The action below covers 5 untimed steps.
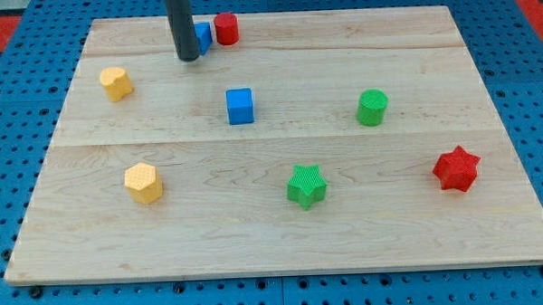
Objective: Move the triangle and red circle in opposite directions
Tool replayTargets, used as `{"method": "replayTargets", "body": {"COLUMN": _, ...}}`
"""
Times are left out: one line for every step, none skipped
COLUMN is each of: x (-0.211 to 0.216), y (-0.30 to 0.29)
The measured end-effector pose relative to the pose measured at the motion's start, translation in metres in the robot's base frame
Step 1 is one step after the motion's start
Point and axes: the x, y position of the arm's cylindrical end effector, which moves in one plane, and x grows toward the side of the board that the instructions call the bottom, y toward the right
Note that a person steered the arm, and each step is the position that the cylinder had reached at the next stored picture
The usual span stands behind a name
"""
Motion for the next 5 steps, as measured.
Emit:
{"method": "replayTargets", "body": {"x": 0.018, "y": 0.030}}
{"method": "replayTargets", "body": {"x": 0.016, "y": 0.113}}
{"method": "replayTargets", "body": {"x": -0.038, "y": 0.082}}
{"method": "replayTargets", "body": {"x": -0.069, "y": 0.052}}
{"method": "replayTargets", "body": {"x": -0.087, "y": 0.012}}
